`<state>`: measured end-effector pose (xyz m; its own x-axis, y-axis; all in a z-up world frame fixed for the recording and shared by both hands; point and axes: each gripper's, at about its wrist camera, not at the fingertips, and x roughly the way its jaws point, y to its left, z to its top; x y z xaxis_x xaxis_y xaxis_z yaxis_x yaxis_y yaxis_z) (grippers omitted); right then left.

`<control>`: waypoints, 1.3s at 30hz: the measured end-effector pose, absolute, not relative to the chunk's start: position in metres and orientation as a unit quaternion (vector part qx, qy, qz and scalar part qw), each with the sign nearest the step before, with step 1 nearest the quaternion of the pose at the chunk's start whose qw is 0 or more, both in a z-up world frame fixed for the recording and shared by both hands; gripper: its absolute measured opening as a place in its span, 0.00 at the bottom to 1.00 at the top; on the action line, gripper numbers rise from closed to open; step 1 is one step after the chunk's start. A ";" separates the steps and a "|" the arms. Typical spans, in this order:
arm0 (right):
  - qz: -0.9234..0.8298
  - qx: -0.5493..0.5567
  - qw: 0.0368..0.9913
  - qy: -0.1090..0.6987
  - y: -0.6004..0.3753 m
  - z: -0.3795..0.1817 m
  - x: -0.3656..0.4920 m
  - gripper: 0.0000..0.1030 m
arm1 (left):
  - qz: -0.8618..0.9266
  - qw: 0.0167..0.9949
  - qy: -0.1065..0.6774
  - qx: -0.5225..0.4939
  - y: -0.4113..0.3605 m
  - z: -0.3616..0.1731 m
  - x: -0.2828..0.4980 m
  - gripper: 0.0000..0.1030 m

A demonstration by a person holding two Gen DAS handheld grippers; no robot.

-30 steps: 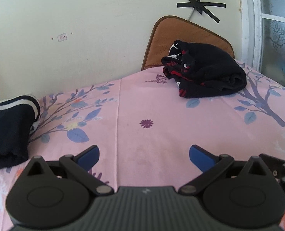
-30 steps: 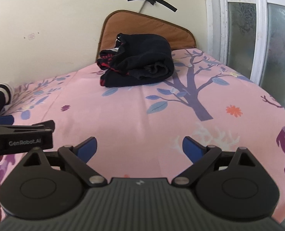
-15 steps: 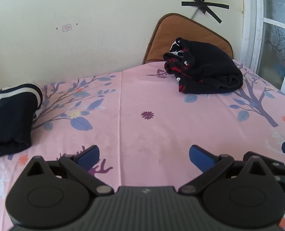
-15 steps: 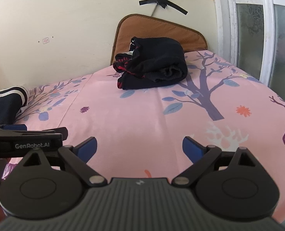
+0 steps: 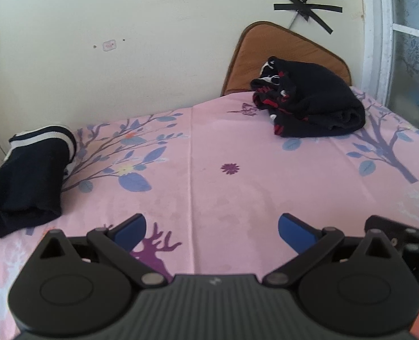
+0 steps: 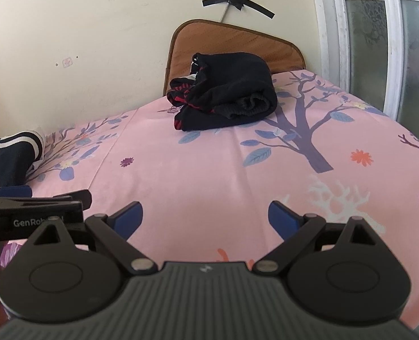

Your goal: Fold small clothes

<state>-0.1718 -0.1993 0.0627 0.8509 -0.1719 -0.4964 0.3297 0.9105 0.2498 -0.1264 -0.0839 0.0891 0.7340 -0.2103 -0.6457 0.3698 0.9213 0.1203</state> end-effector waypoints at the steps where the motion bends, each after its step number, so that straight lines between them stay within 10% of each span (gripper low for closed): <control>1: -0.132 0.167 0.947 0.239 -0.199 0.062 -0.172 0.94 | -0.157 0.923 0.330 0.122 -0.083 0.089 -0.126 1.00; 39: -0.117 0.209 0.936 0.257 -0.210 0.050 -0.165 0.94 | -0.150 0.895 0.395 0.143 -0.089 0.063 -0.121 1.00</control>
<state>-0.1647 -0.2105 0.0498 0.8404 -0.1121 -0.5303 0.3272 0.8849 0.3314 -0.1210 -0.0894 0.0629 0.6426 -0.1560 -0.7501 0.3824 0.9137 0.1375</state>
